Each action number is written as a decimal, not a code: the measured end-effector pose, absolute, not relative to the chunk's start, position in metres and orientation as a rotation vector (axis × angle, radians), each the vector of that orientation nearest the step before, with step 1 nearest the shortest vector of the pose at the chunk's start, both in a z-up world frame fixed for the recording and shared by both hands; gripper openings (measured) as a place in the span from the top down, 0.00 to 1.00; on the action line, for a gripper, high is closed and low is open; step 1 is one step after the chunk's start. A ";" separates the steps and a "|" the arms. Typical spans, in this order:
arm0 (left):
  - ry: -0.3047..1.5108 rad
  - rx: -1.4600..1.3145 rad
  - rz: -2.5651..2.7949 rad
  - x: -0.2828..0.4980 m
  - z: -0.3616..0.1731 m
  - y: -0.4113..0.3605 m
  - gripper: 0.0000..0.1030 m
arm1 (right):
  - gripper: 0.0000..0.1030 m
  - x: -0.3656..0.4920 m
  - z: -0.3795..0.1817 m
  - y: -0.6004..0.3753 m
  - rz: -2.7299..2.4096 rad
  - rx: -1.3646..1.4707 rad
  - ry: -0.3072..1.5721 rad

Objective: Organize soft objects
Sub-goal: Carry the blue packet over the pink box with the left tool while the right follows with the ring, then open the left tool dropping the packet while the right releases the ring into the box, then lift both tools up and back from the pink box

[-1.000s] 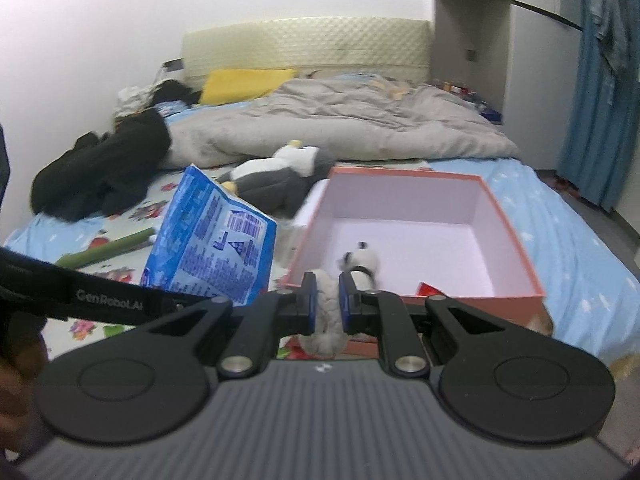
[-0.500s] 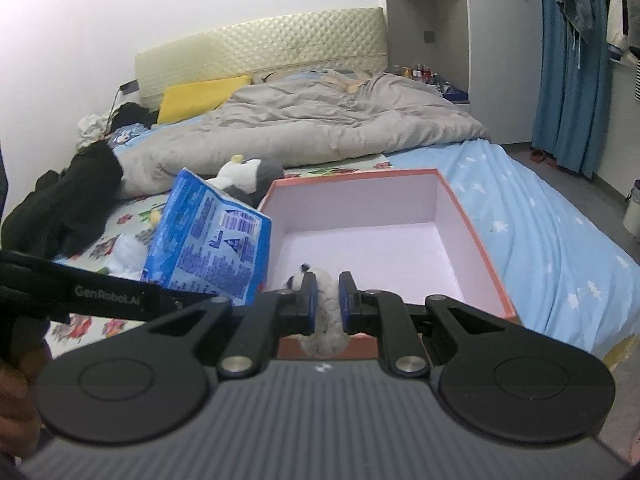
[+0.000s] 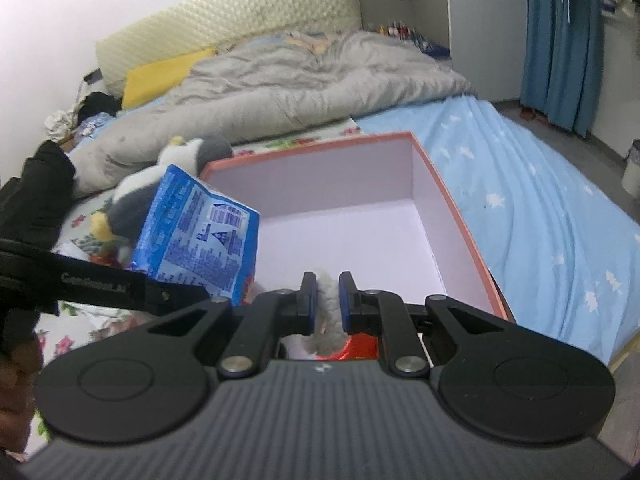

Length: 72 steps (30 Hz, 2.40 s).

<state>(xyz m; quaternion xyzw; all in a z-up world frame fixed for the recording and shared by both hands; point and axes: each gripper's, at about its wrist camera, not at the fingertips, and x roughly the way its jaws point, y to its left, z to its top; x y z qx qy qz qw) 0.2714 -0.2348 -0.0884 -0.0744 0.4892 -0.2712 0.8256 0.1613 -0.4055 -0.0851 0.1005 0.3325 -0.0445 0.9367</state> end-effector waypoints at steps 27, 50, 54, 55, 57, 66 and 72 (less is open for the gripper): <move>1.025 -0.110 -0.565 0.281 -0.090 -0.252 0.49 | 0.72 0.152 -0.091 -0.413 -0.098 0.301 0.738; 0.836 -0.133 -0.524 0.124 -0.018 -0.147 0.49 | 0.72 0.035 -0.038 -0.332 0.000 0.223 0.601; 0.811 -0.133 -0.499 0.100 -0.016 -0.126 0.49 | 0.72 0.024 -0.036 -0.319 0.032 0.210 0.594; 0.808 -0.145 -0.493 0.095 -0.016 -0.121 0.49 | 0.72 0.022 -0.036 -0.316 0.039 0.207 0.594; 0.801 -0.159 -0.471 0.085 -0.017 -0.110 0.49 | 0.72 0.019 -0.036 -0.309 0.058 0.200 0.597; 0.756 -0.215 -0.366 0.044 -0.018 -0.067 0.49 | 0.72 0.007 -0.038 -0.279 0.157 0.178 0.614; 0.737 -0.244 -0.287 0.026 -0.022 -0.040 0.49 | 0.72 0.000 -0.038 -0.259 0.234 0.156 0.599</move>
